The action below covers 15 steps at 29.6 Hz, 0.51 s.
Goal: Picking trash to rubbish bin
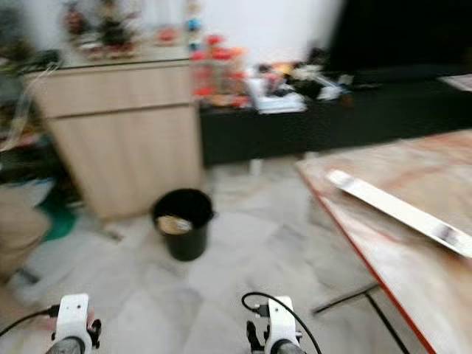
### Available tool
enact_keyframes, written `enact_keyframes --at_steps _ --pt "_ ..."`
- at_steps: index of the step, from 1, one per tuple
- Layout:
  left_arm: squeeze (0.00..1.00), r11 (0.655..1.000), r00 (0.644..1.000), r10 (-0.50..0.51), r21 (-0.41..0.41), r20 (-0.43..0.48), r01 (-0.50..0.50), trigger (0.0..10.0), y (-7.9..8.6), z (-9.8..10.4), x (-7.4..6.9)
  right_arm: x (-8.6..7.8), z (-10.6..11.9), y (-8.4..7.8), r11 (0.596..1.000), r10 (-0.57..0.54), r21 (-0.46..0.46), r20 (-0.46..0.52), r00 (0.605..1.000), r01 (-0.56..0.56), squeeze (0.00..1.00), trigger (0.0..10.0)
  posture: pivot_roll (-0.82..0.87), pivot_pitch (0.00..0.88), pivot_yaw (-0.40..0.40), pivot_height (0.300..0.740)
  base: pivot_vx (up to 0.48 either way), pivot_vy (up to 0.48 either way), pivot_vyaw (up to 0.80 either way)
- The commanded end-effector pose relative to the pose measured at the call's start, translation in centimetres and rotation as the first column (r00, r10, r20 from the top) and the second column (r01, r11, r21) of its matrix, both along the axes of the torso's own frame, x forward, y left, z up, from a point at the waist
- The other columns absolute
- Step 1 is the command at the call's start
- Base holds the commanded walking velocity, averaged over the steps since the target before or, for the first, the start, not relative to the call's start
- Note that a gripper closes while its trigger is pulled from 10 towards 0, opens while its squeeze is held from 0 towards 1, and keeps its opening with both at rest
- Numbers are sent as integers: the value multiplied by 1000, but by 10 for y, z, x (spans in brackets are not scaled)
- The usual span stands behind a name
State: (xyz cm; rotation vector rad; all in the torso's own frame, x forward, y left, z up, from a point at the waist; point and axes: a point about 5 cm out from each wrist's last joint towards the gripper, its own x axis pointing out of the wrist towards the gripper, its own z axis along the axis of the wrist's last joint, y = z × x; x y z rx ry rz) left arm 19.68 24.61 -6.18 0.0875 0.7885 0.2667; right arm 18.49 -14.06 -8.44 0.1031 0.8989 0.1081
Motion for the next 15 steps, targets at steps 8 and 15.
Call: enact_keyframes --at_steps 8,15 --pt "0 1000 1000 13 -3 -20 -14 10000 2 -3 -6 1 1 2 1000 -10 8 3 1000 10 0 10000 51 4 -16 740 0 0 -775" --pt "0 1000 1000 22 -5 -22 -22 10000 2 -4 -8 1 1 1 1000 -8 8 3 1000 8 0 10000 50 14 -21 740 0 0 -775"
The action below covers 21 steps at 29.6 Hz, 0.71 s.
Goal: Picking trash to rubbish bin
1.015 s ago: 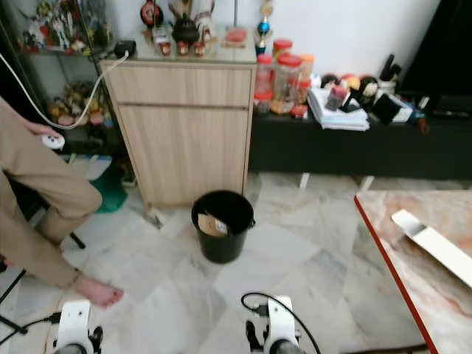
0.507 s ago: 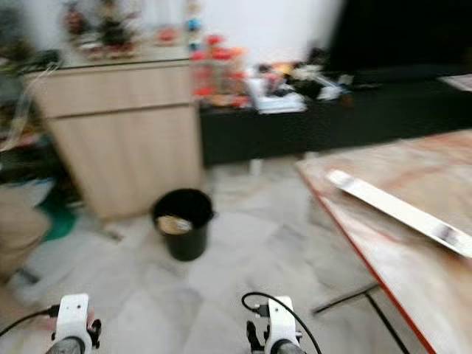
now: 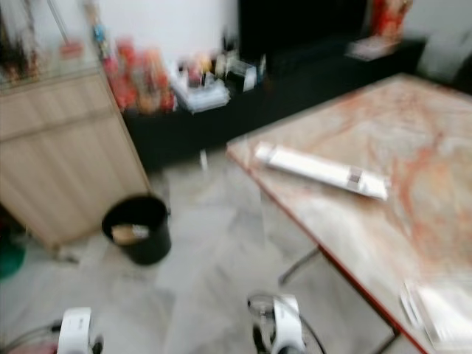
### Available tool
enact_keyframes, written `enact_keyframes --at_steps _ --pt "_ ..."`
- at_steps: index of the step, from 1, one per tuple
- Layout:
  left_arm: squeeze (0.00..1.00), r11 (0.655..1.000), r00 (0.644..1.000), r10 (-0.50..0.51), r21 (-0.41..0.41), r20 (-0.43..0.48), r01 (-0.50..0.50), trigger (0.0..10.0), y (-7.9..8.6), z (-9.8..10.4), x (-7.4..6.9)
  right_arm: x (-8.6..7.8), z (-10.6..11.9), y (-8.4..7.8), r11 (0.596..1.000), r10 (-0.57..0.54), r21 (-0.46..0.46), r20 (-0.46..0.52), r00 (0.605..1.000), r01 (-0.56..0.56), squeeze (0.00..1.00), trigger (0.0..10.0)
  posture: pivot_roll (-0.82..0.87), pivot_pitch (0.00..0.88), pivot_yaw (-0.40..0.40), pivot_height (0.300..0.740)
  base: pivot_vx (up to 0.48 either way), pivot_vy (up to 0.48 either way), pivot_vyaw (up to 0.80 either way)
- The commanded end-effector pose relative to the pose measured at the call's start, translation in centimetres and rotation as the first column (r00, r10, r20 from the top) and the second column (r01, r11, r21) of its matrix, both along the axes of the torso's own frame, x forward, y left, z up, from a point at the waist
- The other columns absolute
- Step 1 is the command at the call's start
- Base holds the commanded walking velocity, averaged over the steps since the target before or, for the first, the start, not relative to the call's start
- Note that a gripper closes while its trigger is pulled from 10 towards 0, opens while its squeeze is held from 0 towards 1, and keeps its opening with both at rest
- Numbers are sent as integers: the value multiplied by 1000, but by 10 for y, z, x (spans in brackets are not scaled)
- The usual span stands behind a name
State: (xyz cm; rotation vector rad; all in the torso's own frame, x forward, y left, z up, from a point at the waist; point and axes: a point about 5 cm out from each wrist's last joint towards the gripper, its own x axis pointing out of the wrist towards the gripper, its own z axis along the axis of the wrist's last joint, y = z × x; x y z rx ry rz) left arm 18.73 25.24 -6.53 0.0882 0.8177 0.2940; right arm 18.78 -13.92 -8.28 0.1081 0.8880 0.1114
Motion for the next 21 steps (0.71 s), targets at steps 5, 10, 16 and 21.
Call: enact_keyframes --at_steps 5,10,16,21 --pt "0 1000 1000 2 -17 7 -2 10000 -6 -1 1 -2 -1 -1 1000 -6 0 -8 1000 6 0 10000 52 20 -27 740 0 0 -775" --pt "0 1000 1000 6 -19 8 -6 10000 -7 -2 1 -2 -1 -2 1000 -4 -1 -7 1000 4 0 10000 52 26 -30 740 0 0 -775" --pt "0 1000 1000 11 -19 7 -11 10000 -7 -2 -1 -2 -1 -2 1000 -1 -3 -9 1000 1 0 10000 53 28 -34 740 0 0 -775" --pt "0 999 1000 24 -28 3 -24 10000 -7 -3 -2 -2 -1 -2 1000 0 -4 -10 1000 0 0 10000 53 29 -34 740 0 0 -775"
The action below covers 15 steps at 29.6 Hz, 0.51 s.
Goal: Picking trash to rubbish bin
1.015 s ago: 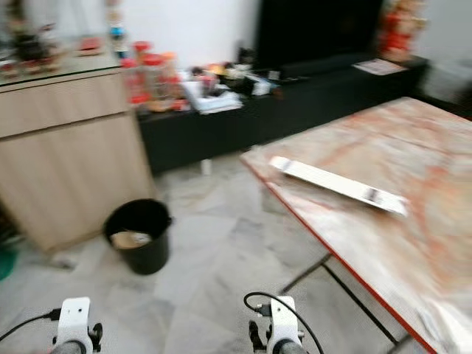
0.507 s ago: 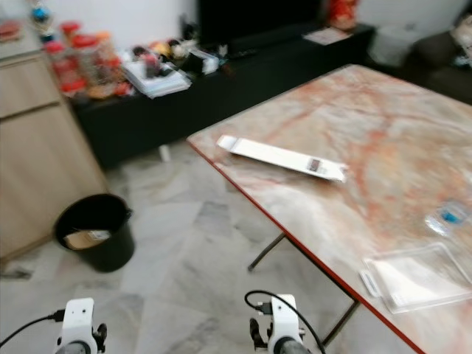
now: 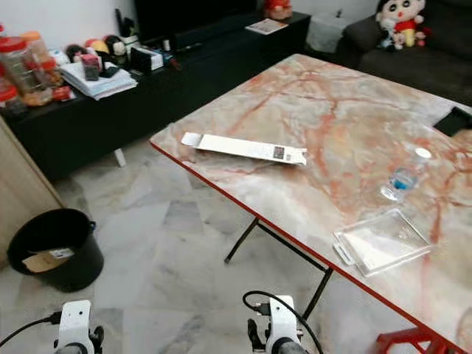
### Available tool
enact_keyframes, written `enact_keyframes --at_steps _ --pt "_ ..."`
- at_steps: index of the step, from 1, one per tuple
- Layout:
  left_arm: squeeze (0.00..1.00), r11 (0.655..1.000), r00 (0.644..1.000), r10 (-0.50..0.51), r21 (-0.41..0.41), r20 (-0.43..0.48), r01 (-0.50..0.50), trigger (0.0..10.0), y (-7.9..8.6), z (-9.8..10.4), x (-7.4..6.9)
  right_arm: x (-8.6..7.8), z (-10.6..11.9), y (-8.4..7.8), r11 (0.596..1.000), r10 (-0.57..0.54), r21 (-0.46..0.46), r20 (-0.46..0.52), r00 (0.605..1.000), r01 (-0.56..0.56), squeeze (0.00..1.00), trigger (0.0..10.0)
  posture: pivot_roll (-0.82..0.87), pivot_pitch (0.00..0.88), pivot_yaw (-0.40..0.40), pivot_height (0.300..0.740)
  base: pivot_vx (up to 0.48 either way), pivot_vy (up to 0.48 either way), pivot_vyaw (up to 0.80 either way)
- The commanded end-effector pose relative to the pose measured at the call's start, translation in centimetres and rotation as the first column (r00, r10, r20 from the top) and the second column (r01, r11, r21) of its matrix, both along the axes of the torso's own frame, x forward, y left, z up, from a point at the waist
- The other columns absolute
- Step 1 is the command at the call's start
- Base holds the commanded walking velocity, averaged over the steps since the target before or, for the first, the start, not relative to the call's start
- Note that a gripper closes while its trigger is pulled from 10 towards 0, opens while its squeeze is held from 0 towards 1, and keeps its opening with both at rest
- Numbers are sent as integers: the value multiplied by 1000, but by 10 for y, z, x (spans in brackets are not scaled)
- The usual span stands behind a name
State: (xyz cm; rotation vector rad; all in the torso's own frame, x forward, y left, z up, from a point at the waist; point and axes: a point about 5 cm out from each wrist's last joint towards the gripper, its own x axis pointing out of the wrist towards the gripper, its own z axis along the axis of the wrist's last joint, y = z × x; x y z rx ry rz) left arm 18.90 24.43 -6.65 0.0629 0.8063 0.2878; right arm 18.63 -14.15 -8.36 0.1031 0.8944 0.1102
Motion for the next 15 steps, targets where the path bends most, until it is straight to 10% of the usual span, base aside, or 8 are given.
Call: enact_keyframes --at_steps 1,15 --pt "0 1000 1000 20 -5 -11 -20 10000 1 -2 -4 -1 0 1 1000 -1 1 -4 1000 1 0 10000 53 29 -34 740 0 0 -775" --pt "0 1000 1000 13 6 -23 -13 10000 4 -2 -5 -1 -1 1 1000 -10 -10 -10 1000 10 0 10000 62 31 -27 740 0 170 -775"
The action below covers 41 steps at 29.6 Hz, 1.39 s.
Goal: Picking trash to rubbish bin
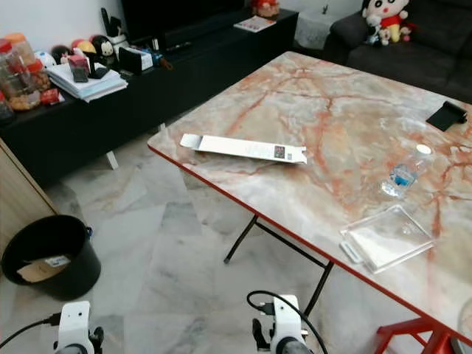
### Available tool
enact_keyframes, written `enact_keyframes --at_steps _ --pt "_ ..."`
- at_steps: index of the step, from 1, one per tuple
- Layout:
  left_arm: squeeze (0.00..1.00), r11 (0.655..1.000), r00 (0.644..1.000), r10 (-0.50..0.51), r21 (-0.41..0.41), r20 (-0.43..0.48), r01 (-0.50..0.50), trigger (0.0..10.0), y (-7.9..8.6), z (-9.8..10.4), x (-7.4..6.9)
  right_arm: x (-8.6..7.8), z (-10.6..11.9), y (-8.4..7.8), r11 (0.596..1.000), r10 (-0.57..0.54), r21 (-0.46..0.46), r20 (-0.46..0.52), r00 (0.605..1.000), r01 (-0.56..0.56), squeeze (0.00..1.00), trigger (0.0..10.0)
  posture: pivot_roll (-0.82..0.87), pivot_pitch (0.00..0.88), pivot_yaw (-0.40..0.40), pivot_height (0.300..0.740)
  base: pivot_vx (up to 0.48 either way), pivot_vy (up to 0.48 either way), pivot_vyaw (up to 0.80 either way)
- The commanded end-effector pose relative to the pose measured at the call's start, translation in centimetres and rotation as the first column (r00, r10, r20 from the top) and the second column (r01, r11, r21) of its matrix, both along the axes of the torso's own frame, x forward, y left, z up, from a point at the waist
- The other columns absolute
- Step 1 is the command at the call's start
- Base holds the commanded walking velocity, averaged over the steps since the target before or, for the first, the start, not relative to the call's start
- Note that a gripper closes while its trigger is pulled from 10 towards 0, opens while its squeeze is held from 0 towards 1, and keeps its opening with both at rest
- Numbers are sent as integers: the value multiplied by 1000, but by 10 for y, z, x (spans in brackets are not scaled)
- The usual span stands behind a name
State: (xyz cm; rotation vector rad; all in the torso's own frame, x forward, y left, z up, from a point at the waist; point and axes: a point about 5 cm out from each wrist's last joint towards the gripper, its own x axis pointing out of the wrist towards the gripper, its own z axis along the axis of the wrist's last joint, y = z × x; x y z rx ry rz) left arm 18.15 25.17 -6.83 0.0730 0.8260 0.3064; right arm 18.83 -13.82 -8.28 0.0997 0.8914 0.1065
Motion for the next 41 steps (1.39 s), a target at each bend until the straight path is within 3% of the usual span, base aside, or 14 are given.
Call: enact_keyframes --at_steps 1,27,38,40,41 --pt "0 1000 1000 0 -8 -3 0 10000 -3 0 2 -3 -2 -2 1000 -8 -6 -13 1000 8 0 10000 62 31 -27 740 0 0 -775" --pt "0 1000 1000 -18 0 -3 18 10000 -3 1 4 -4 -2 -1 1000 -12 -6 -20 1000 12 0 10000 62 30 -20 740 0 20 -775" --pt "0 978 980 -192 88 55 187 10000 -17 14 33 -1 -1 -1 1000 -23 4 -4 1000 23 0 10000 64 31 -24 740 0 0 -135" --pt "0 969 969 -234 106 80 225 10000 -22 20 43 0 0 -1 1000 -25 4 0 1000 25 0 10000 64 31 -24 740 0 0 0" --pt "0 947 947 -304 143 108 288 10000 -29 27 54 5 3 -1 1000 -23 8 21 1000 23 0 10000 61 29 -23 740 0 0 0"
